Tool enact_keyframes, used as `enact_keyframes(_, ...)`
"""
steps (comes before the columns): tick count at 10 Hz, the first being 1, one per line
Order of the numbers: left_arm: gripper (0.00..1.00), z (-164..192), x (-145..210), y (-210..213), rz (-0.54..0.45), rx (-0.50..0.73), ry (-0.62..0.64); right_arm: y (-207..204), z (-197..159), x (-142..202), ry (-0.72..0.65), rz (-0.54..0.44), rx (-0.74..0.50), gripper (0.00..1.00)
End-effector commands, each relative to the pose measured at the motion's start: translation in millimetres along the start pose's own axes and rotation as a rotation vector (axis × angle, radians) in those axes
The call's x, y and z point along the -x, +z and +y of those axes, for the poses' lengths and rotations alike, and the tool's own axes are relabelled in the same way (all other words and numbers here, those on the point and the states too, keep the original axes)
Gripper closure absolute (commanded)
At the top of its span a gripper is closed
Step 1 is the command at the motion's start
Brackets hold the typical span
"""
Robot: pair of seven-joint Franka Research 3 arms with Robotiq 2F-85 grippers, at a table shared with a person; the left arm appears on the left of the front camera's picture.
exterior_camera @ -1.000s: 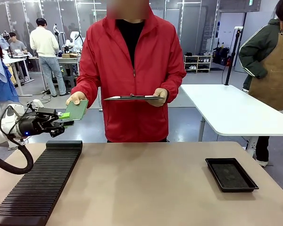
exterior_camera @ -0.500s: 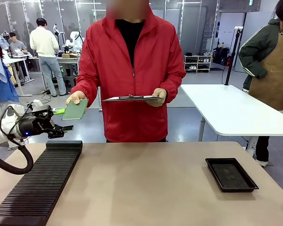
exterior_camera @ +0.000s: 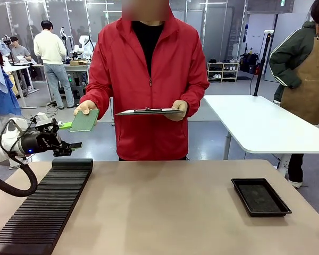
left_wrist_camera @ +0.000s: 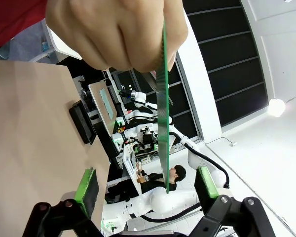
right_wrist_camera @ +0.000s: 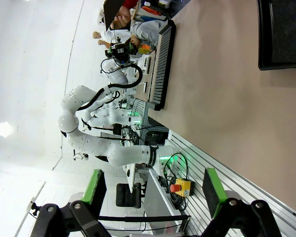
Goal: Inspect the PCB.
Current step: Release the Blank PCB you were holding, then pick up the Blank PCB that the human is holding.
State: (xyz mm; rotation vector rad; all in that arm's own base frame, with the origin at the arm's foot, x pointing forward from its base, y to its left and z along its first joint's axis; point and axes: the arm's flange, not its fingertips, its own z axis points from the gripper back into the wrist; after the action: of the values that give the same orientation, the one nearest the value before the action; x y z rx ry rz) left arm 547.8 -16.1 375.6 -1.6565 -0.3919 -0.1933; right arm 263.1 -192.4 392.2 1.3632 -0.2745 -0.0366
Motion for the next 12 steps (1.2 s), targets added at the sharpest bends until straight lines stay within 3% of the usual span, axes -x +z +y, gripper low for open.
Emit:
enact_keyframes(1, 0.00, -0.3, 0.2, -0.4, 0.002, 0.003, 0.001, 0.7, 1.5, -0.1, 0.002, -0.001, -0.003, 0.00)
enact_keyframes(12, 0.00, -0.3, 0.2, -0.4, 0.002, 0.003, 0.001, 0.7, 1.5, -0.1, 0.002, -0.001, -0.003, 0.00)
